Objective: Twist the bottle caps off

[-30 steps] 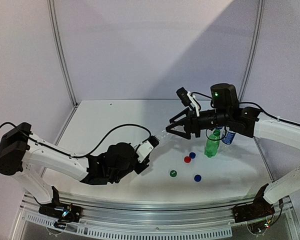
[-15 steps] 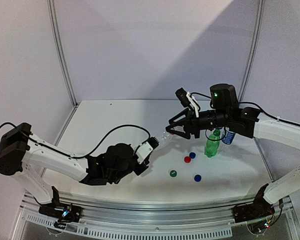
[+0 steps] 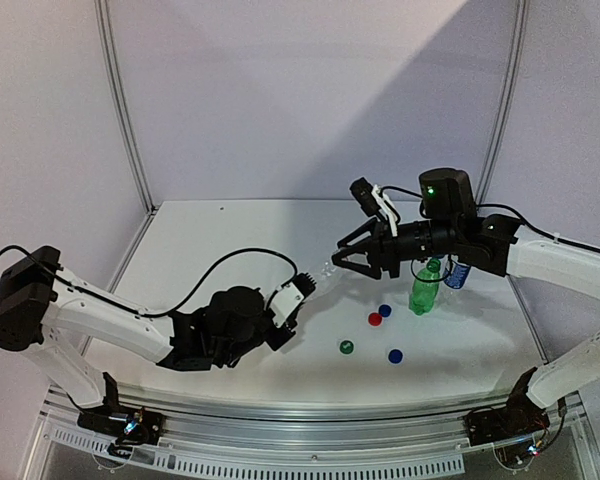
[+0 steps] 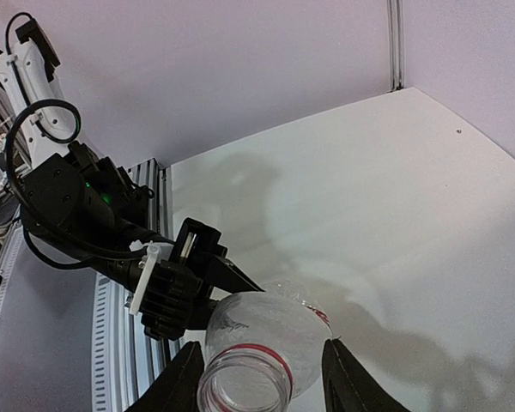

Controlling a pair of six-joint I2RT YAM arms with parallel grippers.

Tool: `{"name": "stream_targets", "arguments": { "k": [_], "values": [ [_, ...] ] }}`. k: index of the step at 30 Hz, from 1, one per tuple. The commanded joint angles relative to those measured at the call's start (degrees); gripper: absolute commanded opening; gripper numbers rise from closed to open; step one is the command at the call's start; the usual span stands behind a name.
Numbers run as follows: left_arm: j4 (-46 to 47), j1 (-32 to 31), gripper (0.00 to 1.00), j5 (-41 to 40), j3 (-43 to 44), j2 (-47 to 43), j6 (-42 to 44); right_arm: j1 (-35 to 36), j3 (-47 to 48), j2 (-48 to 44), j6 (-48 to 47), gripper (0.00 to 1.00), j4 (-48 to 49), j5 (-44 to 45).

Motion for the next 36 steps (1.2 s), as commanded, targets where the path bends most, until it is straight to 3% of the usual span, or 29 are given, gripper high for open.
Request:
{"name": "stream_targets", "arguments": {
  "k": [1, 7, 11, 15, 24, 36],
  "values": [
    [1.9, 0.8, 0.15, 0.5, -0.8, -1.8, -0.9, 0.7, 0.0, 1.4, -0.8, 0.45, -1.4, -0.4],
    [1.9, 0.8, 0.17, 0.3, -0.7, -1.7, -0.8, 0.9, 1.1, 2.7, -1.7, 0.23, -2.8, -1.4],
    [1.6, 0.8, 0.56, -0.2, -0.7, -1.7, -0.8, 1.0, 4.9, 3.3, -4.9, 0.10, -7.1, 1.7],
    [0.5, 0.8, 0.97, -0.4, -0.7, -2.4, -0.8, 0.9, 11.6, 4.6, -9.5, 0.05, -15.4, 10.4],
    [-1.8, 0.8, 0.99, -1.2, -0.8, -4.1, -1.1, -2.6, 27.9, 14.5, -12.3, 0.04, -32.4, 27.7],
    [-3.0, 0.8, 0.99, -1.2, -0.1, -3.3, -1.4, -9.8, 41.5, 26.6, -10.6, 0.05, -42.6, 26.0]
  ]
}}
